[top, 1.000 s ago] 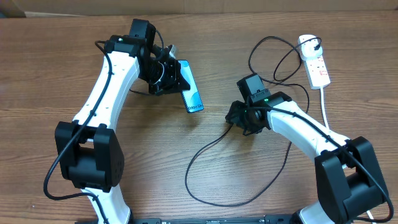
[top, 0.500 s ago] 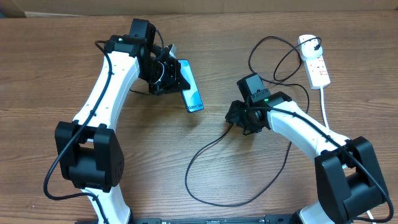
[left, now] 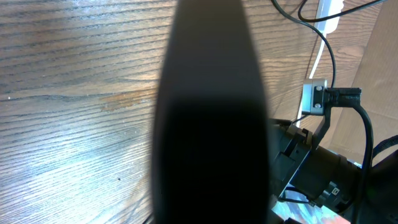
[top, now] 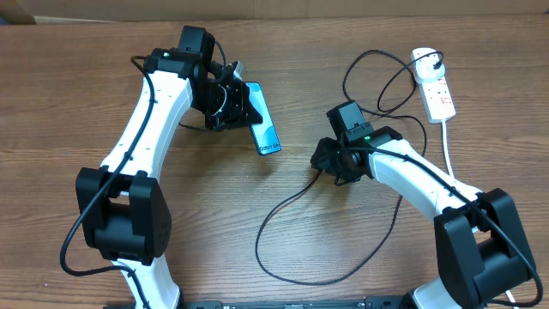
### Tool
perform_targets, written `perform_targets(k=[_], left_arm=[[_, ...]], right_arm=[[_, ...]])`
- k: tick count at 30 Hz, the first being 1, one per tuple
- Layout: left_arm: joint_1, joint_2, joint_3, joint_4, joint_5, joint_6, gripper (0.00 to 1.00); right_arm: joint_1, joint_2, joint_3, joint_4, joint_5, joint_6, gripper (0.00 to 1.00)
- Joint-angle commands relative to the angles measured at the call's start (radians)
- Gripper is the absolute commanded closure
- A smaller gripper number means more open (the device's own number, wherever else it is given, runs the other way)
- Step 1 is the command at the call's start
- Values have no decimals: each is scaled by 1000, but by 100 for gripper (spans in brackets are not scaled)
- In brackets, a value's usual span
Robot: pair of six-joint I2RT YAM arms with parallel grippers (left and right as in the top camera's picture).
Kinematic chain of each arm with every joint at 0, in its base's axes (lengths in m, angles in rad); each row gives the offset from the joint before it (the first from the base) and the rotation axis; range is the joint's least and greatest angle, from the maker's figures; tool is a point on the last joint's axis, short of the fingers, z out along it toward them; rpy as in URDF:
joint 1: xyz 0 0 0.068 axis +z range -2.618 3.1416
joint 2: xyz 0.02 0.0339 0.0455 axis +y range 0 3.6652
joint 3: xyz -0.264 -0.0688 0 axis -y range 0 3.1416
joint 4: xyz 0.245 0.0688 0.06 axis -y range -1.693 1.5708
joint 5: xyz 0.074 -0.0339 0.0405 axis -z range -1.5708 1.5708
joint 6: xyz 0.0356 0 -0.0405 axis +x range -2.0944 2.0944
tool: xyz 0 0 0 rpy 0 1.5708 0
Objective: Plug charger to phone and switch on socket
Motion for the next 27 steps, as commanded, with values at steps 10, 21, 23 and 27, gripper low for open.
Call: perform_targets(k=[10,21,23,27], left_arm=[[4,-1,14,4,44,-7,96],[4,-1,14,12,43,-6,96],[4,-1,14,14,44,-7,96],[4,-1,14,15,44,-7,96]], right_arm=[[4,2,-4,14,17,4,32],[4,2,-4,20,17,4,40],[4,2,-4,23,18,4,41],[4,2,-4,51,18,4,46]])
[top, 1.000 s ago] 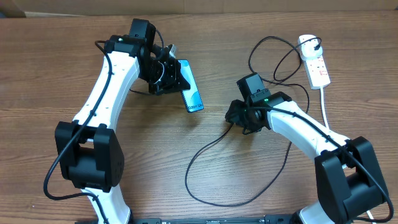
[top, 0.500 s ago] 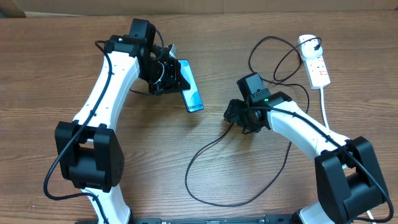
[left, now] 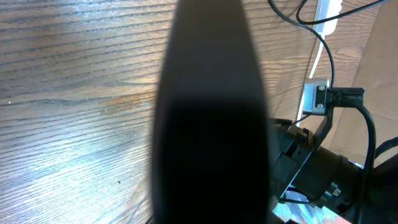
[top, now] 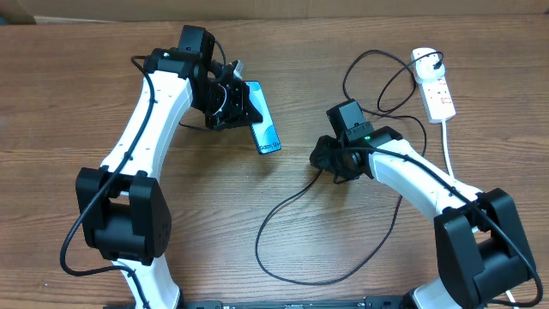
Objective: Plug charger to phone and switch on socket
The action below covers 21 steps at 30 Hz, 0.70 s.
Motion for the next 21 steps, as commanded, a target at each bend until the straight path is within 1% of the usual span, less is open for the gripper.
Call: perform_targets(k=[1,3,15,17,21], left_arm=[[4,-1,14,5,44,-7,96],[4,-1,14,4,44,-7,95],[4,-1,14,10,44,-7,96],[4,-1,14,9,44,-7,96],[4,-1,14,10,44,-7,96]], right_arm=[[4,2,-4,25,18,2,49],[4,2,-4,29,18,2,51],[4,2,-4,21,62,2,51],[4,2,-4,26,62,3,53],[4,21,-4,31,80,74,56]])
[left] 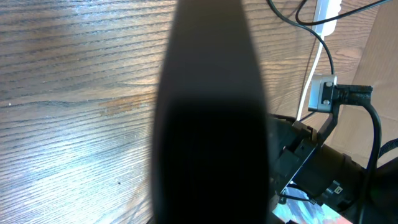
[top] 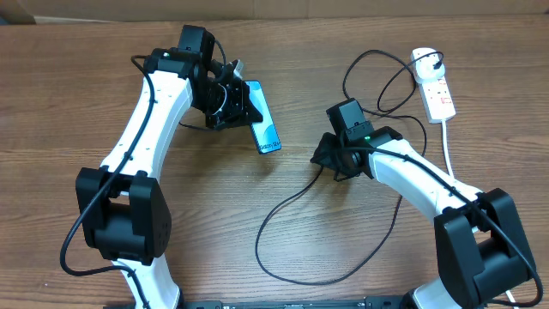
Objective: Plug charger to phone and switch on socket
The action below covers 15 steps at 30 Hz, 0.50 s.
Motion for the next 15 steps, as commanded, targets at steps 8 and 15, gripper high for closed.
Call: perform_targets(k=[8,15], left_arm=[[4,-1,14,4,44,-8,96],[4,-1,14,4,44,-23,96]], right_arm=[[4,113,-4,24,23,137,57],[4,114,-4,30,23,139,65]])
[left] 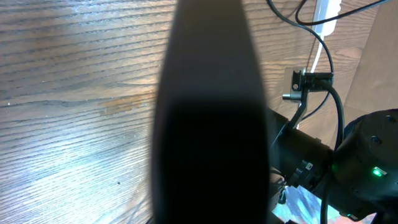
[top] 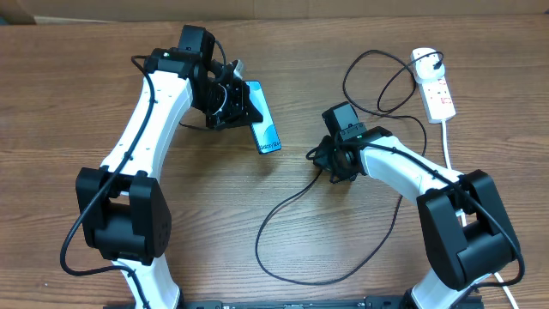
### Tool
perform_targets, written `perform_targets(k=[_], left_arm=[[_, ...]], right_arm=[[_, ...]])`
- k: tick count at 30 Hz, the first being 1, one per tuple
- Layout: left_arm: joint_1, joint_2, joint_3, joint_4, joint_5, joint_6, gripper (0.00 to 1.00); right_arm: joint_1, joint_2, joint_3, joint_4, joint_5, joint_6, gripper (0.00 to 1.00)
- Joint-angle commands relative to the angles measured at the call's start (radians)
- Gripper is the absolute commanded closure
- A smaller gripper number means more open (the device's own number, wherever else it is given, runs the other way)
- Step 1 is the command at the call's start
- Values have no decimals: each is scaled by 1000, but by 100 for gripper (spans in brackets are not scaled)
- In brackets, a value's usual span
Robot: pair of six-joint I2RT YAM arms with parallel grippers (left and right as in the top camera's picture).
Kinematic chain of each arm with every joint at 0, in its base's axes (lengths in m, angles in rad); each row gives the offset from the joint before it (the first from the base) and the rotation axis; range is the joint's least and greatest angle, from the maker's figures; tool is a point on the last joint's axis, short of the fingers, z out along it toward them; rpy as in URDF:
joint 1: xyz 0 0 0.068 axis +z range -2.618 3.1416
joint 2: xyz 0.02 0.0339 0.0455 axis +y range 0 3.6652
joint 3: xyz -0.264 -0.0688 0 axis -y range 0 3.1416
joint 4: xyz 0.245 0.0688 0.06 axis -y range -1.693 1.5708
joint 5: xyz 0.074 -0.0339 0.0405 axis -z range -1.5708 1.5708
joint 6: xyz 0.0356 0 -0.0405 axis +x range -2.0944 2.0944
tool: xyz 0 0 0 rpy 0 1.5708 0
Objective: Plug charger to phone and switch on socket
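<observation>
The phone (top: 266, 124), blue screen up, is held above the table with my left gripper (top: 236, 107) shut on its upper end. In the left wrist view a blurred black shape fills the middle, and a strip of the phone's screen (left: 308, 208) shows at the bottom right. My right gripper (top: 324, 159) is shut on the charger plug (left: 306, 81), a short way right of the phone's lower end; the plug's metal tip points toward the phone. The black cable (top: 283, 206) loops over the table to the white socket strip (top: 435, 90).
The socket strip lies at the far right edge, its own white lead running down the table's right side. Cable loops cover the table between the right arm and the front edge. A cardboard wall stands behind the table.
My right gripper has shifted slightly left toward the phone and turned. In the left wrist view the plug has moved left and now shows side-on instead of face-on. The left arm has not moved.
Throughout, my left gripper held the phone in the same place. My right gripper stayed shut on the plug to the right of the phone, barely shifting through the earlier moments. It now stands turned and a little nearer the phone's lower end.
</observation>
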Motion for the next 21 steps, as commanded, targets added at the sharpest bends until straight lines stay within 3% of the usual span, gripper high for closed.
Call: perform_targets(k=[1,21], left_arm=[[4,-1,14,5,43,-19,96],[4,-1,14,3,43,-19,96]], right_arm=[[4,13,-6,3,13,16,67],[4,13,-6,-11,-27,16,76]])
